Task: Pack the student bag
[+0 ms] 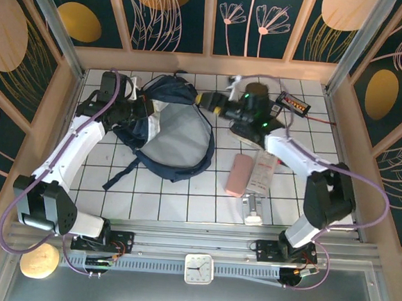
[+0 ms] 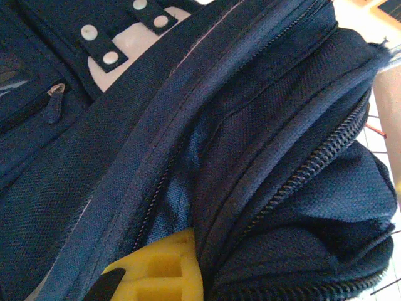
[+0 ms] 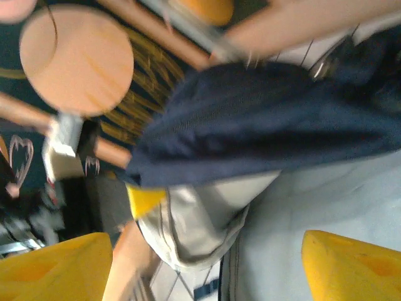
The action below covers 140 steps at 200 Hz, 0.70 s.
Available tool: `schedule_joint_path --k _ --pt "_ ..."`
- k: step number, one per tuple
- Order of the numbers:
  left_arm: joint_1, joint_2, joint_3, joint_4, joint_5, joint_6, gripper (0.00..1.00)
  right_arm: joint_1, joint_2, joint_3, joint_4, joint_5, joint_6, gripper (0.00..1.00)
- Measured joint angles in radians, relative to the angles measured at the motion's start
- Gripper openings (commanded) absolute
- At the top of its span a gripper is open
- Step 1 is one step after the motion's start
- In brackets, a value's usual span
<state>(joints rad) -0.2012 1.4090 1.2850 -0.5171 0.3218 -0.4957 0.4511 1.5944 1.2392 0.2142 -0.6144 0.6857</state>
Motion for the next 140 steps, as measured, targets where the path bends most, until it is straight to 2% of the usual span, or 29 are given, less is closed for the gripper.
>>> schedule_joint_path --k 31,52,66,87,140 --pt "-0.012 -0.001 -0.024 0.064 0.016 -0.031 0.00 -0.267 -0.038 0.065 -0.311 0.082 -0.028 0.78" --pt "-0.042 0.013 -0.029 0.092 0.020 -0.041 0.00 -0.459 -0.024 0.008 -0.507 0.133 -0.064 0.77" --pt "-0.060 0.029 -0.029 0.112 0.023 -0.048 0.00 -0.544 -0.002 -0.031 -0.606 0.155 -0.091 0.76" --pt "-0.073 0.053 -0.029 0.132 0.039 -0.055 0.00 -0.594 0.051 -0.062 -0.690 0.173 -0.130 0.75" --pt "-0.077 0.068 -0.029 0.157 0.050 -0.060 0.00 -0.584 0.193 -0.065 -0.705 0.177 -0.170 0.67"
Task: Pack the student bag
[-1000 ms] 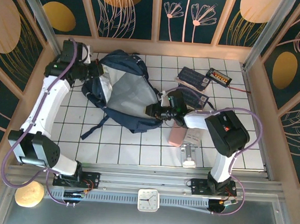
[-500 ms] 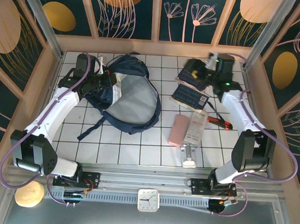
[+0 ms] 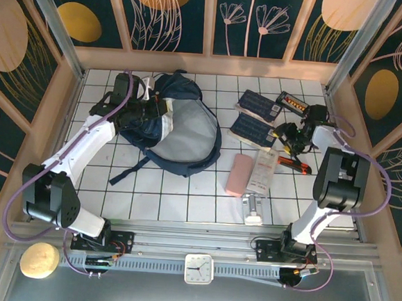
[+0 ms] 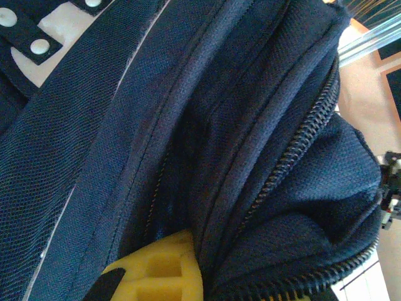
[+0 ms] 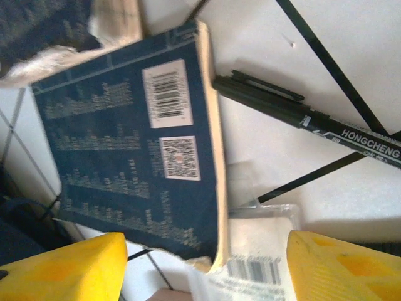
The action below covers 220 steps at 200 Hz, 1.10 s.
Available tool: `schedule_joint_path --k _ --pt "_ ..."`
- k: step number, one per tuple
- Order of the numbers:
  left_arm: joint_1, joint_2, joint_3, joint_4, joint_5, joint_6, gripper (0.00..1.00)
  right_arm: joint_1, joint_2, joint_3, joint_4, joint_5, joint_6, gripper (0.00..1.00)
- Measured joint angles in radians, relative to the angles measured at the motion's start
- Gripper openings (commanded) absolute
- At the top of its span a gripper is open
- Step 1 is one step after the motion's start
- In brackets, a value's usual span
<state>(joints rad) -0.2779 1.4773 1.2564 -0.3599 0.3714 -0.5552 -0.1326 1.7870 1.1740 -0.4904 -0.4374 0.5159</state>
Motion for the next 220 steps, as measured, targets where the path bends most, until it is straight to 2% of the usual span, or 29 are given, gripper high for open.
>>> schedule_joint_path --k 52,86,107,141,188,220 --pt "-0.027 0.028 0.000 0.013 0.011 0.000 0.00 0.032 0.147 0.064 0.035 0.003 -0.014 0.60" --pt "-0.032 0.033 0.000 0.013 0.011 0.000 0.00 0.069 0.186 0.103 0.061 0.019 -0.021 0.49" --pt "-0.033 0.034 0.000 0.014 0.013 0.000 0.00 0.074 0.196 0.107 0.073 0.026 -0.023 0.37" --pt "-0.037 0.047 0.000 0.018 0.014 0.000 0.00 0.079 0.210 0.111 0.099 0.021 -0.030 0.00" --pt "-0.043 0.069 0.000 0.020 0.018 0.000 0.00 0.083 0.189 0.098 0.122 0.011 -0.032 0.00" --pt "-0.044 0.077 0.004 0.020 0.017 0.000 0.00 0.084 0.050 0.049 0.128 -0.012 -0.013 0.00"
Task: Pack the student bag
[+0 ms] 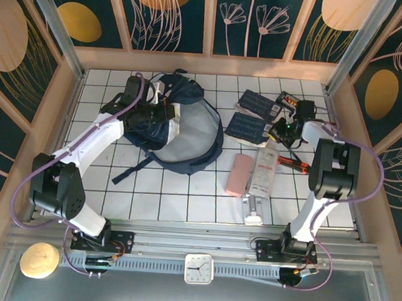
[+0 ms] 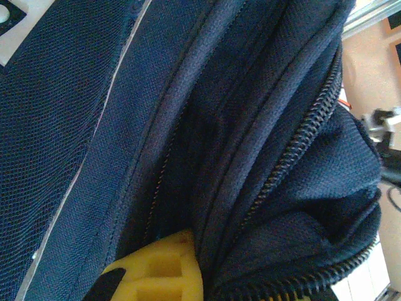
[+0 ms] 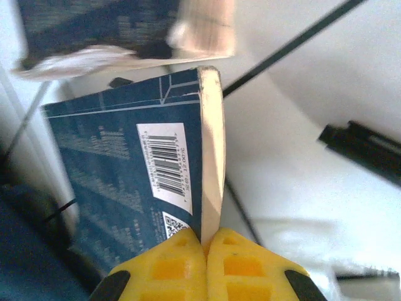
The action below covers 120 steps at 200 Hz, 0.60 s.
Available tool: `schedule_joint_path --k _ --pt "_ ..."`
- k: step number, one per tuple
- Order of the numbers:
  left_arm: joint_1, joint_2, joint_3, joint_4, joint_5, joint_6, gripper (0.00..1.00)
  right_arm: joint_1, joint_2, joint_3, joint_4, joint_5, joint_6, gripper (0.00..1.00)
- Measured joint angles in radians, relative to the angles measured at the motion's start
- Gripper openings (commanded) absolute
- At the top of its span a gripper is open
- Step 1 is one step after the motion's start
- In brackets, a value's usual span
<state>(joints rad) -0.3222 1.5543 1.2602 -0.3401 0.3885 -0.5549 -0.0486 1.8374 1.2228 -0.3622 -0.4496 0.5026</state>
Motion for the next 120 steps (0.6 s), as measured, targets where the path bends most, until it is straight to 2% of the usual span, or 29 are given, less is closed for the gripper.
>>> schedule_joint_path --k 50,95,120 --pt "0.000 0.005 0.010 0.000 -0.007 0.000 0.00 -0.002 -0.285 0.013 -0.014 -0.036 0.020 0.00" --pt "-0.005 0.024 0.032 0.000 -0.011 0.000 0.00 0.005 -0.416 0.061 -0.080 -0.099 0.066 0.00" --pt "-0.008 0.033 0.045 -0.001 -0.013 -0.003 0.00 0.050 -0.451 0.071 -0.087 -0.130 0.116 0.00"
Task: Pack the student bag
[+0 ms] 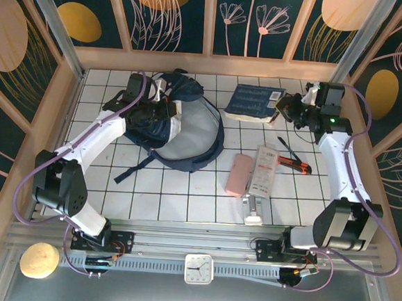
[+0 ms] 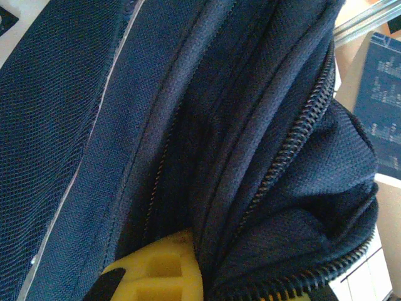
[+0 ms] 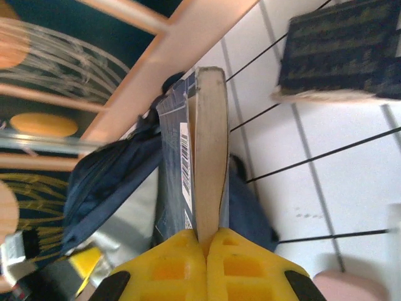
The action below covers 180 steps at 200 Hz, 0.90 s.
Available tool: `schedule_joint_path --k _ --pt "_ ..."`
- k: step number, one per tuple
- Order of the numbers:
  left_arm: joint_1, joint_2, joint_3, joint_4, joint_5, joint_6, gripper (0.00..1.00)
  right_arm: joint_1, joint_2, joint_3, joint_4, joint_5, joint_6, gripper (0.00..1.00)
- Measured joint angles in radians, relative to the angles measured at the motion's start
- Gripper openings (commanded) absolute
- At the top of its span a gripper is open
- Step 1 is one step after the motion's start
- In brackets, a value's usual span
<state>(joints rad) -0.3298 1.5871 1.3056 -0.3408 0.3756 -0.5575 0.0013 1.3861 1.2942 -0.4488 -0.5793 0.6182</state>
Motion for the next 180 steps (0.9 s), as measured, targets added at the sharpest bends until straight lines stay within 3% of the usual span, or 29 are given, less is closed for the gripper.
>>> schedule_joint_path --k 71,168,180 --pt "-0.021 0.026 0.118 -0.060 -0.024 -0.002 0.00 0.264 0.064 -0.119 0.157 -0.027 0.178 0.00" --pt "-0.042 0.026 0.118 -0.090 -0.024 -0.002 0.00 0.426 0.615 0.000 0.621 0.043 0.415 0.00" --pt "-0.043 0.026 0.118 -0.090 -0.023 -0.002 0.00 0.461 0.674 0.052 0.638 0.051 0.436 0.24"
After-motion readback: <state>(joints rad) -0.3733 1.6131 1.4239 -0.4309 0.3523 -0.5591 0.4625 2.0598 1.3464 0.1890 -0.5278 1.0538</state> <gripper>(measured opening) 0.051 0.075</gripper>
